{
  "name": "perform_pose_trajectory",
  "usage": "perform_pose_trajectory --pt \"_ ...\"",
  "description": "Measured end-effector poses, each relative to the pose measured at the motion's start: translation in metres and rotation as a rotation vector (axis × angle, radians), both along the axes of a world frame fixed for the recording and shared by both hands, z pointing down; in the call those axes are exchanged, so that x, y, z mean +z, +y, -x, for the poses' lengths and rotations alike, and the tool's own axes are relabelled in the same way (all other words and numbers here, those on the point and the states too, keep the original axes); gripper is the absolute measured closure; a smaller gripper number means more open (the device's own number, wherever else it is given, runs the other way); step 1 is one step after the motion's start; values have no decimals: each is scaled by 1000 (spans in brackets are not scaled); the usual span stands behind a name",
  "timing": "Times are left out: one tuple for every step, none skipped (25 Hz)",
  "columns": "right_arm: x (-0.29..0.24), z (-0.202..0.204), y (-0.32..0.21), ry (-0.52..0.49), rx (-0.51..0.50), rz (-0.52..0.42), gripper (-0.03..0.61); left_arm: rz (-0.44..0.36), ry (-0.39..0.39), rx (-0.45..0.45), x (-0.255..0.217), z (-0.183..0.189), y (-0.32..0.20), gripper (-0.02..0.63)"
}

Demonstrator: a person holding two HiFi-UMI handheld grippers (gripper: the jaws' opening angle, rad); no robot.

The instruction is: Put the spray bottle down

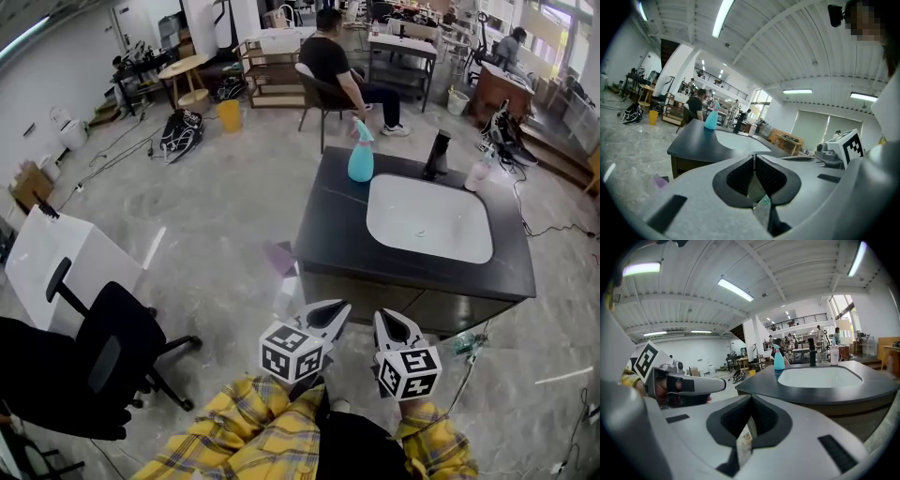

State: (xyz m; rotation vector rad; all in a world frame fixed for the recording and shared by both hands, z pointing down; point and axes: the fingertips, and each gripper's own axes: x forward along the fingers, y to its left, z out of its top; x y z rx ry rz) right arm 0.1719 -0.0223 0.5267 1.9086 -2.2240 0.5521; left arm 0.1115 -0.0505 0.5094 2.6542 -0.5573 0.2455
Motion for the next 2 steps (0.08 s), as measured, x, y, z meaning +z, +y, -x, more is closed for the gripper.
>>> perform_pose_trajectory --pt "-1 1 1 3 -1 -6 574 -2 3 0 0 0 2 604" --pt "-2 1 2 5 -3 -11 574 -4 6 1 0 1 5 604"
